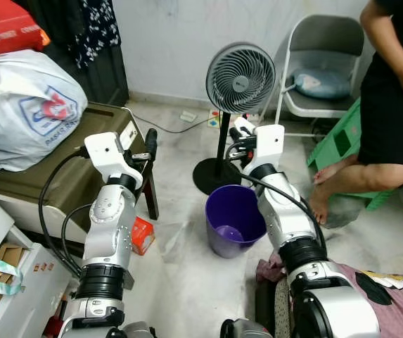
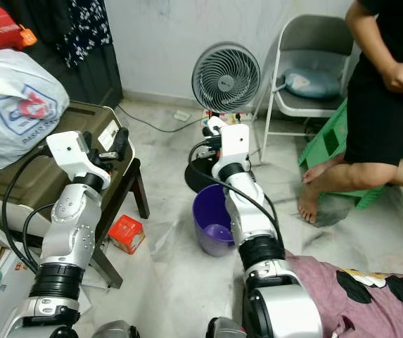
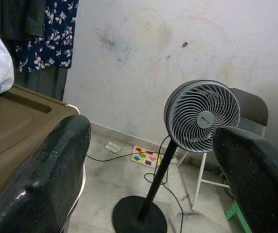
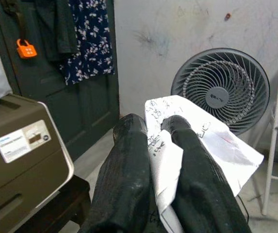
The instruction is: Clean up the room
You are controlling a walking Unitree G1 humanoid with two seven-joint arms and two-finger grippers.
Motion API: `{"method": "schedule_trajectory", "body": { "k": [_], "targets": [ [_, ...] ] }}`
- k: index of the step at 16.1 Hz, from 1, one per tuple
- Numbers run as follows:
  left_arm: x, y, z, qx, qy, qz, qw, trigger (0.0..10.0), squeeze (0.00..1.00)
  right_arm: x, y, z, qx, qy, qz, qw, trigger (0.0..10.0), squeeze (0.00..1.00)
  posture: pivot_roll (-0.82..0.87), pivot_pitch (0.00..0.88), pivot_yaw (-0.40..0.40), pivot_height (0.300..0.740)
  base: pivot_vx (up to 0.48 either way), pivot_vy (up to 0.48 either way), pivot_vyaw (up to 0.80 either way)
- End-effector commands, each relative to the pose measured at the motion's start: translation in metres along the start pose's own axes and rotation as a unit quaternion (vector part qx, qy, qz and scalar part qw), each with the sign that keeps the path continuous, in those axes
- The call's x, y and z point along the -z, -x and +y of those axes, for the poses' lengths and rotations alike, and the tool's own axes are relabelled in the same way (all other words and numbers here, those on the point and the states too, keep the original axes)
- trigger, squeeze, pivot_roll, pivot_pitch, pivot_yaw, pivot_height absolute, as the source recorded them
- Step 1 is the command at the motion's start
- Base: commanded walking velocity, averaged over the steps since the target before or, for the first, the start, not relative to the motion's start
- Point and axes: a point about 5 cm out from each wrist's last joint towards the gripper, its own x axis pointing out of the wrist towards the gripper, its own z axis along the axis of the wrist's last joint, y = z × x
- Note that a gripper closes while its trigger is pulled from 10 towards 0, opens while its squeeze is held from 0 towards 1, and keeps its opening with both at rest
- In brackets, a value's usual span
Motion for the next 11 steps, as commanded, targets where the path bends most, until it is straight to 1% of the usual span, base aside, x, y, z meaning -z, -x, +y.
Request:
{"method": "schedule_trajectory", "body": {
  "k": [1,6,8,11],
  "targets": [
    [-0.0018,-0.0019,-0.0018,0.006,-0.002,0.0,1.0,10.0,0.0,-0.002,-0.0019,-0.0008,0.004,-0.001,-0.002,1.0,10.0,0.0,0.02,0.0,-0.023,0.74,0.0,0.0,0.0],
    [-0.0044,-0.0015,-0.0076,0.033,-0.006,-0.013,0.999,10.0,0.0,-0.0025,-0.0024,-0.0015,0.004,0.0,-0.002,1.0,10.0,0.0,0.02,0.0,-0.024,0.74,0.0,0.0,0.0],
    [-0.0048,-0.001,-0.0083,0.037,-0.004,-0.015,0.999,10.0,0.0,-0.0026,-0.0024,-0.0016,0.004,0.001,-0.003,1.0,10.0,0.0,0.02,0.0,-0.024,0.74,0.259,0.0,0.0],
    [-0.0058,-0.001,-0.0091,0.043,-0.004,-0.018,0.999,10.0,0.0,-0.0033,-0.0027,-0.0014,0.004,0.002,-0.004,1.0,10.0,0.0,0.02,0.0,-0.022,0.74,0.356,0.0,0.0]
  ]
}}
